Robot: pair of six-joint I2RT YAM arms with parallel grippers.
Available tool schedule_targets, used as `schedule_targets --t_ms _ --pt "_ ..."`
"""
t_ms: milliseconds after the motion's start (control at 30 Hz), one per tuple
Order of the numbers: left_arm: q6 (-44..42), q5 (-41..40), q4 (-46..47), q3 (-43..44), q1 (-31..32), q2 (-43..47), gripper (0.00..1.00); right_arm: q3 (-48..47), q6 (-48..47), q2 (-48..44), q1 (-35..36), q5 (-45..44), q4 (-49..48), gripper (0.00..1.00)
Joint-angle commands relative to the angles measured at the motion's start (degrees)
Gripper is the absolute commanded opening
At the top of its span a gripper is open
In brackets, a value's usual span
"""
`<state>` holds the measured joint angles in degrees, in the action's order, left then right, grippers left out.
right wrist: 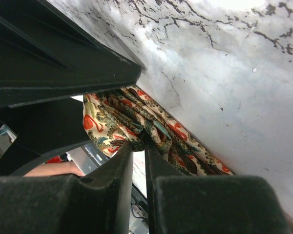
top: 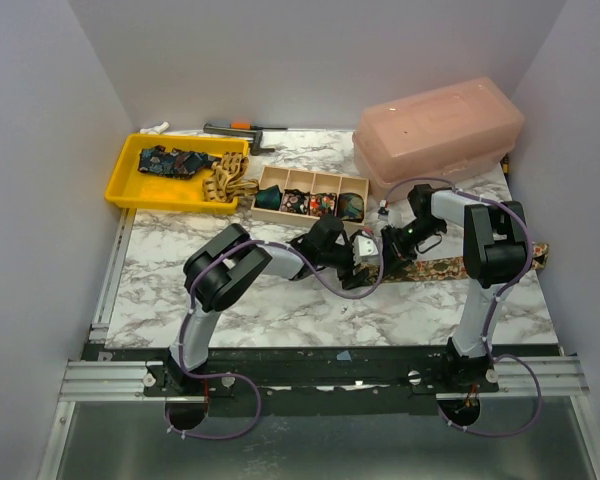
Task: Roll the ties
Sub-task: Roll the tie at the center of the board.
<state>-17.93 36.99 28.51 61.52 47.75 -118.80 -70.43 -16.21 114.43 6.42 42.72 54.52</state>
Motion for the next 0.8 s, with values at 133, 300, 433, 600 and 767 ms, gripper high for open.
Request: schedule_targets --t_ms 133,300,433,600,767 --pt "1.26 3.72 -5.41 3.01 1.56 -3.76 0.76 -0.4 -1.44 0.43 0.18 -2.71 -2.54 0.16" --pt "0.89 6.69 -8.09 2.94 1.56 -2.95 0.81 -0.75 -1.5 0.4 0.17 -2.99 -2.3 0.16" --pt "0.55 8.0 -7.52 0.67 1.56 -1.85 0.91 -0.54 -1.33 0.27 0.15 -2.99 -2.41 0.16" --pt "5.47 2.07 -4.51 1.42 2.2 -2.76 0.91 -0.41 -1.23 0.09 0.18 -2.26 -2.2 0.16" --pt "6.27 -4.95 -5.63 3.19 2.79 -4.37 0.73 -0.96 -1.33 -0.48 0.13 -1.6 -1.3 0.17"
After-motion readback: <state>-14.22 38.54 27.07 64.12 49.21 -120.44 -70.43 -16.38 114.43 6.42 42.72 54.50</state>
